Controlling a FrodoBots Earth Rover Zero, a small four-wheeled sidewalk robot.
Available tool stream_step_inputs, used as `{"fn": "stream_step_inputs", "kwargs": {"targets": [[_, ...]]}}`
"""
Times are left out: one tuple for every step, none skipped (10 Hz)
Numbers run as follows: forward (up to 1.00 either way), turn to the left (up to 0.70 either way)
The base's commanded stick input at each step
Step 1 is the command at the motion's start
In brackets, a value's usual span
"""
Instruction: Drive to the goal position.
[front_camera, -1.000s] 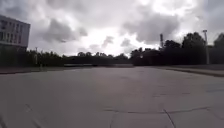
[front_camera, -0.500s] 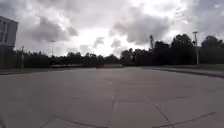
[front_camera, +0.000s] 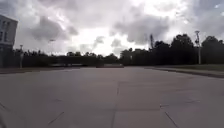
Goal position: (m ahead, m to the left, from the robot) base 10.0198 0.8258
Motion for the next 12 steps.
{"fn": "stream_step_inputs", "kwargs": {"targets": [[0.70,-0.35],[0.70,-0.35],[0.70,-0.17],[0.70,0.00],[0.70,0.00],[0.70,0.00],[0.70,0.00],[0.70,0.00],[0.70,0.00],[0.70,0.00],[0.70,0.00],[0.70,0.00]]}}
